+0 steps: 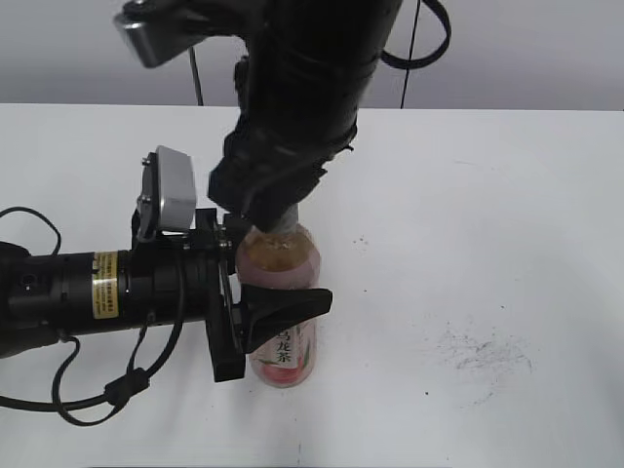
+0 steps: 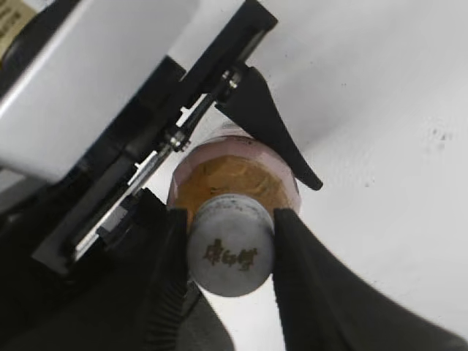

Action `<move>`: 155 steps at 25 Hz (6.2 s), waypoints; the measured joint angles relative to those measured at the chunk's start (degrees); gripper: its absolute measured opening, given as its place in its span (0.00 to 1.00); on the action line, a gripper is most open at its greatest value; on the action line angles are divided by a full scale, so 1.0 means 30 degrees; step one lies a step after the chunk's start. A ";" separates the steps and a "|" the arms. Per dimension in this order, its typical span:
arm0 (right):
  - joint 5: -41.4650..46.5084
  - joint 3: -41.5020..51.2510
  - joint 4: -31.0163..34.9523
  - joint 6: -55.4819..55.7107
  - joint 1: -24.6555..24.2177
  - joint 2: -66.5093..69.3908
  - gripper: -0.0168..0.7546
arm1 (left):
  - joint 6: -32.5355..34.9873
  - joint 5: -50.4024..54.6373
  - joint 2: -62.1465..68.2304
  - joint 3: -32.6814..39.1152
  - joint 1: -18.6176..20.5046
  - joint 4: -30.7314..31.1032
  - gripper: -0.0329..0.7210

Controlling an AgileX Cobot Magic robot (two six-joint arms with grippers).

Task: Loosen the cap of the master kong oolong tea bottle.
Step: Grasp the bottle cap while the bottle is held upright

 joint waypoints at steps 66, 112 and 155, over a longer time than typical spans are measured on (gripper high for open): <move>-0.0016 0.0000 0.0085 0.3381 -0.0032 -0.0038 0.37 | 0.0003 0.0006 0.0000 0.0000 0.0000 -0.0050 0.63; -0.0002 -0.0010 0.0436 -3.8532 0.0114 -0.0233 0.45 | -0.0040 0.0001 0.0000 0.0000 0.0000 -0.0034 0.63; -0.0034 -0.0010 -0.0011 0.5115 0.0196 -0.0358 0.61 | -0.0040 0.0001 0.0000 0.0000 0.0000 0.0029 0.63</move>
